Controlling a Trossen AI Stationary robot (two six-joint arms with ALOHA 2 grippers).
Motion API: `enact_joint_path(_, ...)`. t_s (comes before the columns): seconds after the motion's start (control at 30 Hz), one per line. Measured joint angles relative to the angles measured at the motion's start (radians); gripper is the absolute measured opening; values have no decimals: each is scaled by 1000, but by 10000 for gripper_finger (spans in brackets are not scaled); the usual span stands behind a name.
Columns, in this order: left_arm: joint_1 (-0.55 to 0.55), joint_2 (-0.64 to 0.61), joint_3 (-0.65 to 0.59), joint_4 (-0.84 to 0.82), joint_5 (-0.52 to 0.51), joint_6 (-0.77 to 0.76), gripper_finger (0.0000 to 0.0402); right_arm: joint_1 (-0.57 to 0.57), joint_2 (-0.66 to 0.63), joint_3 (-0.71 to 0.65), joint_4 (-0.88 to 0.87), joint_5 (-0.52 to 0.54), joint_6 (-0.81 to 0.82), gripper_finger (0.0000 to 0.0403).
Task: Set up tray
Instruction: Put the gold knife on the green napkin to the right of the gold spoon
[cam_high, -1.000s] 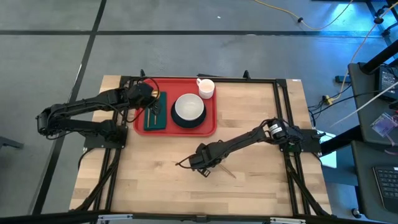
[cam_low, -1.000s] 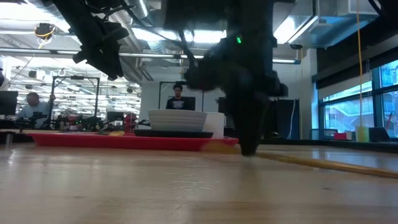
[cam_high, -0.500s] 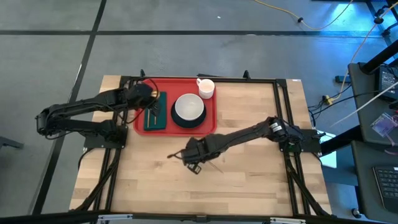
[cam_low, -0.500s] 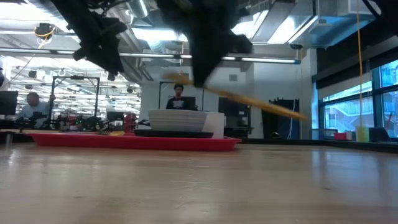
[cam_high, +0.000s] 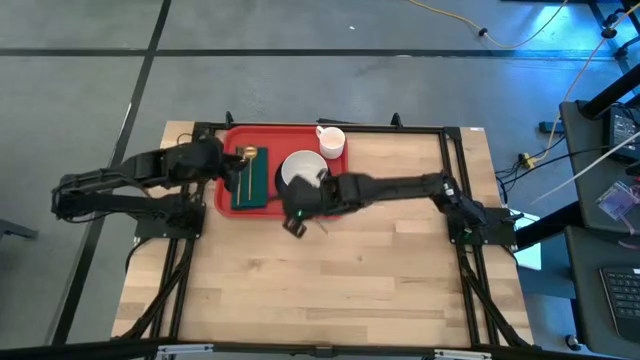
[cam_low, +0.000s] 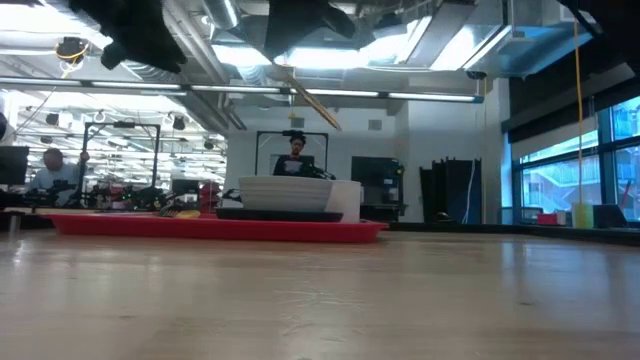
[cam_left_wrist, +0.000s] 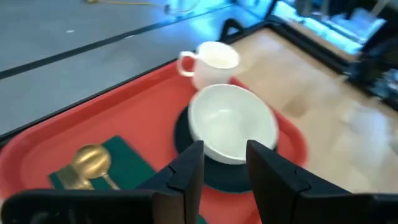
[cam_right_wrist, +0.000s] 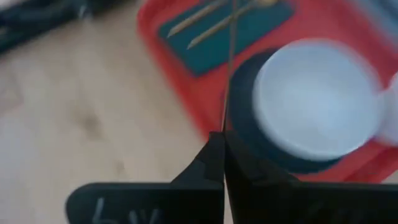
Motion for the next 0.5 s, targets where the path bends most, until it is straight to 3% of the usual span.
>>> enact_joint_path(0.1,-64,-25,0,6,-18,0,113,-39,-24,3,45,63,-50,1)
enact_joint_path(0.23,-165,-26,0,36,-120,24,113,-83,-38,4,187,133,-157,0)
enact_joint_path(0.37,-258,2,0,73,-295,82,113,-124,-40,5,368,130,-290,0)
enact_joint_path(0.5,-319,19,0,96,-509,92,113,-173,-40,5,408,123,-335,0)
